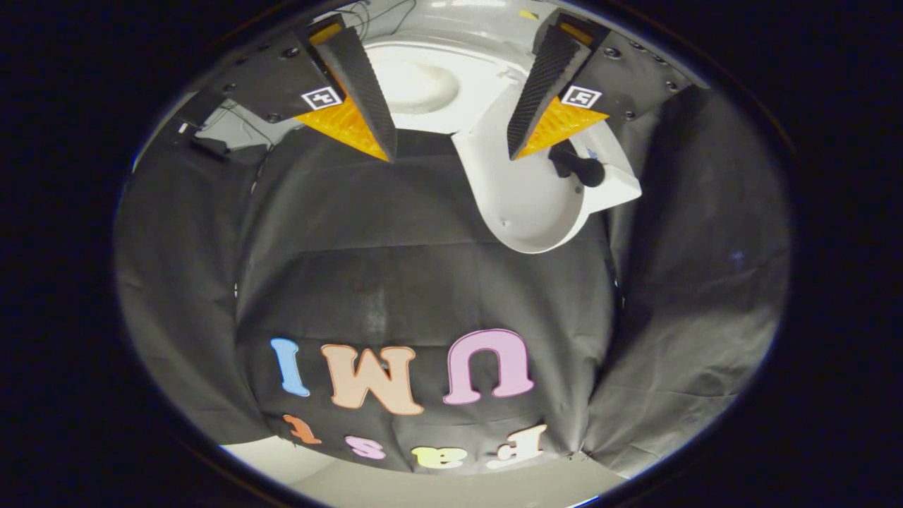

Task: Open the toilet lid.

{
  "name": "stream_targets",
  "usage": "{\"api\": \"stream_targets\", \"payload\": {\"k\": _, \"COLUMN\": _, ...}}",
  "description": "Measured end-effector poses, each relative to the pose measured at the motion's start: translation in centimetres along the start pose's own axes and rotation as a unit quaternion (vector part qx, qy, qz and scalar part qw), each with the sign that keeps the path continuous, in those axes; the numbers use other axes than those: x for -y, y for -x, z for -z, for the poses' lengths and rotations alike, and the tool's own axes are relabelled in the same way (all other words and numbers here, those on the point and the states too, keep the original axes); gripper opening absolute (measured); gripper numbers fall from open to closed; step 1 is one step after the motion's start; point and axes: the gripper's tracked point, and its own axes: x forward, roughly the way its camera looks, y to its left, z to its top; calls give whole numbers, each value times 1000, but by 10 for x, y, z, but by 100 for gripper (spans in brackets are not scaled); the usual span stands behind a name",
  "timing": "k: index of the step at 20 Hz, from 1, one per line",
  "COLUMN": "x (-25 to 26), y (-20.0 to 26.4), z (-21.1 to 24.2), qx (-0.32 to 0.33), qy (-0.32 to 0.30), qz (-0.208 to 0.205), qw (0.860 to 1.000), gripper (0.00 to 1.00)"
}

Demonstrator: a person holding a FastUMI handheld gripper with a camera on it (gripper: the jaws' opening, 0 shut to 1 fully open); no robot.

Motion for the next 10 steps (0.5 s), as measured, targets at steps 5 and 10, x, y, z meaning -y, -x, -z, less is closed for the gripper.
{"api": "stream_targets", "payload": {"k": 5, "x": 82, "y": 14, "z": -3, "qx": -5, "qy": -15, "qz": 53, "qw": 998, "gripper": 97}}
{"api": "stream_targets", "payload": {"k": 10, "x": 103, "y": 38, "z": -5, "qx": 13, "qy": 5, "qz": 25, "qw": 1000, "gripper": 96}}
